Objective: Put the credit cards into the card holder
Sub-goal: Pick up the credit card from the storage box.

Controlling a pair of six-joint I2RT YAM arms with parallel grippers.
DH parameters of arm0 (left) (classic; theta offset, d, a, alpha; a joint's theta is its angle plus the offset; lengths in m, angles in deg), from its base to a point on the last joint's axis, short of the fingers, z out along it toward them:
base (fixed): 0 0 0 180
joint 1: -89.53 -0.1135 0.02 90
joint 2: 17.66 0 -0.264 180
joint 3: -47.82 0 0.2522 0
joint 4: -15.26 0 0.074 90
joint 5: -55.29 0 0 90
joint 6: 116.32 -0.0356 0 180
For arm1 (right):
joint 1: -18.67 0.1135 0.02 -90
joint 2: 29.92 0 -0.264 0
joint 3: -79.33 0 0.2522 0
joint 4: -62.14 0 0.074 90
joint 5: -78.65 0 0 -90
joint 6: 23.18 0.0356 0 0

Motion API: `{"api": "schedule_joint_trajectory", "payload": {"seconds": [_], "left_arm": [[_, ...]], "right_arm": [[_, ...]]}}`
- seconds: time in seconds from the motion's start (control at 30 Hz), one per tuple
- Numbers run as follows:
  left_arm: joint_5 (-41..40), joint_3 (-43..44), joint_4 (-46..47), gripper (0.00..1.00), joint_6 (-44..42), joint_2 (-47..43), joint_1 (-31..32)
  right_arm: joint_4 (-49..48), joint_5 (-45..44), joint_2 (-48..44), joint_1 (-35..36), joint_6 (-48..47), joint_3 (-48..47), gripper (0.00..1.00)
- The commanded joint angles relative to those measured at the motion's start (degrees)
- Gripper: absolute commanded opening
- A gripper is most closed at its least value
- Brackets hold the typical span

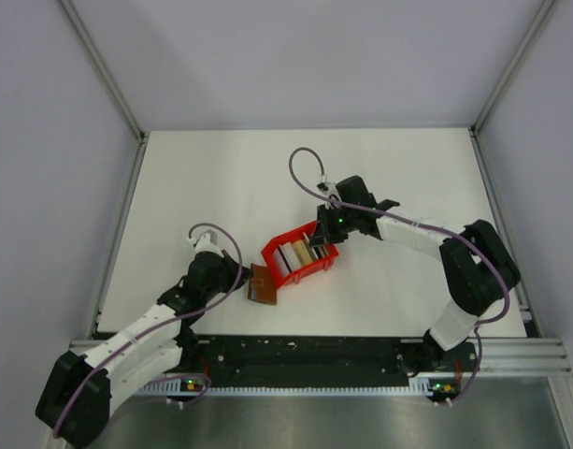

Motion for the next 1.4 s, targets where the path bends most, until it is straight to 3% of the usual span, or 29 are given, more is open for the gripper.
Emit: {"api": "schedule_joint_trajectory", "payload": {"seconds": [0.0,0.57,0.8,0.9,1.13,1.37], "left_arm": [[1.05,2.23,2.32,0.0,-0.59,0.34,0.1],[1.58,2.31,3.02,0.0,-0.68,1.31,0.02],[1.76,2.4,3.03,0.0,-0.68,1.39,0.1],[1.84,2.14,3.81,0.0,-0.68,1.57,0.1],[2.02,1.96,4.96,0.0,-0.42,2.62,0.1],[2.02,1.96,5.05,0.0,-0.33,2.8,0.1]], "right_arm": [[-3.46,4.56,-1.86,-0.03,1.74,0.42,0.0],[-5.92,10.01,1.49,-0.03,3.33,-0.55,0.01],[-3.37,3.16,-2.9,0.32,2.01,-0.11,0.0],[-2.23,4.81,-1.6,0.32,1.74,-0.63,0.0],[-3.81,7.46,6.14,3.31,4.11,-1.95,0.0],[-9.08,8.96,2.37,4.1,7.01,0.51,0.0]]}}
